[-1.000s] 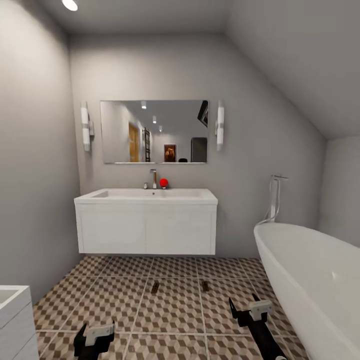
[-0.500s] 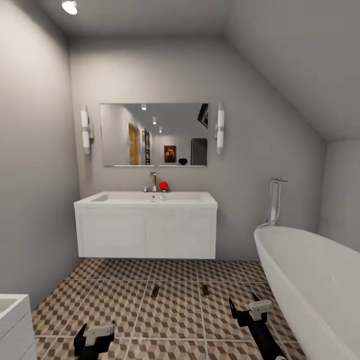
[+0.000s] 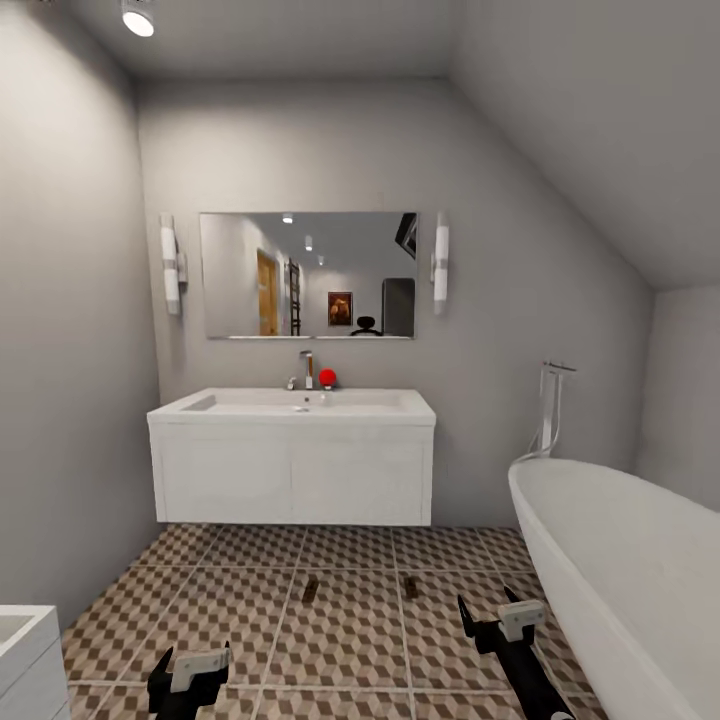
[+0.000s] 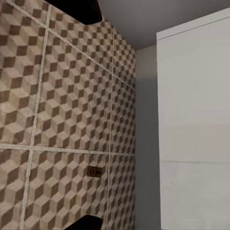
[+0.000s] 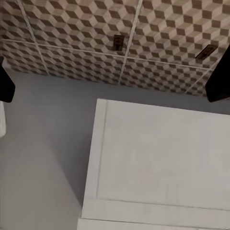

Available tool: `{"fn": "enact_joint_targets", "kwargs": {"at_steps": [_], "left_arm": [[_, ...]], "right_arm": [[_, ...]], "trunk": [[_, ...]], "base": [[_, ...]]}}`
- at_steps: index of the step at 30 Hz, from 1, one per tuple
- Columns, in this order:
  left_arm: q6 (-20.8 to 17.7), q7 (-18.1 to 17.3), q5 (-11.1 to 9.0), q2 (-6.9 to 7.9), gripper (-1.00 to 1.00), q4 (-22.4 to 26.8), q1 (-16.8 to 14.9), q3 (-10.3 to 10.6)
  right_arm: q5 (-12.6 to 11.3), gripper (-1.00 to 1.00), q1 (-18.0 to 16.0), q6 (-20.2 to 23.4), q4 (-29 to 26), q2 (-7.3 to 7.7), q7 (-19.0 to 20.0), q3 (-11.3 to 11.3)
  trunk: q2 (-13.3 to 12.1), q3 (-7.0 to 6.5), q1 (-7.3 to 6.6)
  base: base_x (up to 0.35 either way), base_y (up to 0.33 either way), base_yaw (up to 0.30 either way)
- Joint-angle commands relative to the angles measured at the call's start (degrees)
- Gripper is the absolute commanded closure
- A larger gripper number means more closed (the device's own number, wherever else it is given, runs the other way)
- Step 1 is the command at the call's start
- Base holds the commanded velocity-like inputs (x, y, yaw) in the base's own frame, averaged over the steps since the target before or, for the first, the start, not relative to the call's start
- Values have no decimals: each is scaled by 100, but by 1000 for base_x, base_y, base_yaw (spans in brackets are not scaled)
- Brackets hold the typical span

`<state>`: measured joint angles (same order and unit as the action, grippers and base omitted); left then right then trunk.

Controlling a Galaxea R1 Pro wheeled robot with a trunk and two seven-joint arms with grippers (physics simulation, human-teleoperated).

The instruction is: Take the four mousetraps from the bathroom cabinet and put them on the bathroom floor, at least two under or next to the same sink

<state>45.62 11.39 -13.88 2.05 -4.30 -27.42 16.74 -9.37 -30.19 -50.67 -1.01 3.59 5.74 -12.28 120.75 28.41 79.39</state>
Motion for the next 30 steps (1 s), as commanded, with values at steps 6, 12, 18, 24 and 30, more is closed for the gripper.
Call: {"fn": "enact_joint_targets", "kwargs": {"at_steps": [6, 12, 18, 24, 30], "left_arm": [[22, 12, -35, -10, -100, -18, -8, 49], [21, 12, -33, -11, -100, -18, -9, 49], [22, 12, -30, -12, -100, -18, -8, 49], [18, 12, -30, -12, -100, -18, -8, 49], [23, 12, -28, -12, -100, -18, -7, 49]], "right_arm": [[-63, -100, -2, -14, 4, 1, 59, -10], [-64, -100, -3, -15, 4, 1, 59, -11], [-63, -100, -4, -15, 4, 1, 59, -11], [-64, -100, -2, -14, 4, 1, 59, -11], [-61, -100, 0, -15, 4, 1, 61, -11]], "trunk": [[-238, -101, -133], [-479, -208, -265], [-719, -316, -397], [-960, -424, -529], [-1201, -532, -660]], "base": [[0, 0, 0], [0, 0, 0], [0, 0, 0], [0, 0, 0], [0, 0, 0]]}}
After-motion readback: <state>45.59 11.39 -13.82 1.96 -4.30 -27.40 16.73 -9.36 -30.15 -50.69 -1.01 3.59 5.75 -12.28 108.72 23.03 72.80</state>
